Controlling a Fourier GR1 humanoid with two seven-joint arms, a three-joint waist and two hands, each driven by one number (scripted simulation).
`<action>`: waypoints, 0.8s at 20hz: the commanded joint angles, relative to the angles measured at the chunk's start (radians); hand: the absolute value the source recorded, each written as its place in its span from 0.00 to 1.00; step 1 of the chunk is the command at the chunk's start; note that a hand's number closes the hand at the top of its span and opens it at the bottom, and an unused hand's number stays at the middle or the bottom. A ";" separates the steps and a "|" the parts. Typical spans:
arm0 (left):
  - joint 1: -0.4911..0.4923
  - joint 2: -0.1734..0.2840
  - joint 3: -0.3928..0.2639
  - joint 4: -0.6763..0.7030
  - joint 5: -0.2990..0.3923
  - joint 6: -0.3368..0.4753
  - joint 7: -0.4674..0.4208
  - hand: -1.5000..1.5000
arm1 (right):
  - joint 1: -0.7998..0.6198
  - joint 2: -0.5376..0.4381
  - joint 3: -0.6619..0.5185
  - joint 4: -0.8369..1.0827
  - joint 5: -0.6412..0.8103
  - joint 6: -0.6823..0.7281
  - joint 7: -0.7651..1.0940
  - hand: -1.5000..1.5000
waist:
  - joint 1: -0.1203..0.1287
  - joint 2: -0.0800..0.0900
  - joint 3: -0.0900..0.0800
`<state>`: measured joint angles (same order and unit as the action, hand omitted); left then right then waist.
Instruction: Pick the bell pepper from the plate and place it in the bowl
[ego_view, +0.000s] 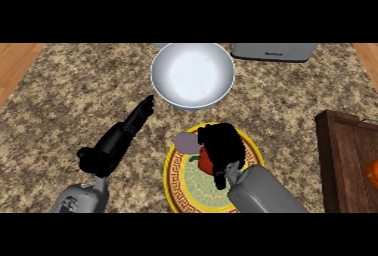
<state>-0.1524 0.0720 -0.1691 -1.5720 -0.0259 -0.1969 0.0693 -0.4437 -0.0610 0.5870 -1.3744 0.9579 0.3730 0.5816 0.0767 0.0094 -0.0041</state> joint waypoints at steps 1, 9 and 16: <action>-0.021 -0.008 -0.030 0.015 -0.004 -0.025 -0.004 0.50 | -0.129 0.058 0.016 0.081 -0.093 -0.057 0.194 1.00 | 0.063 0.017 0.003; -0.057 -0.021 -0.039 0.029 -0.005 -0.027 0.020 0.50 | -0.438 0.061 0.087 0.232 -0.060 -0.248 0.510 1.00 | 0.087 0.010 0.002; -0.065 -0.028 -0.035 0.045 -0.001 -0.029 0.005 0.50 | -0.673 0.061 0.056 0.235 -0.038 -0.495 0.621 1.00 | 0.086 0.008 0.001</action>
<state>-0.2255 0.0471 -0.1928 -1.5368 -0.0229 -0.2189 0.0872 -1.0007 -0.0076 0.6521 -1.1563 0.9170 0.0172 1.0622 0.1566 0.0171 -0.0025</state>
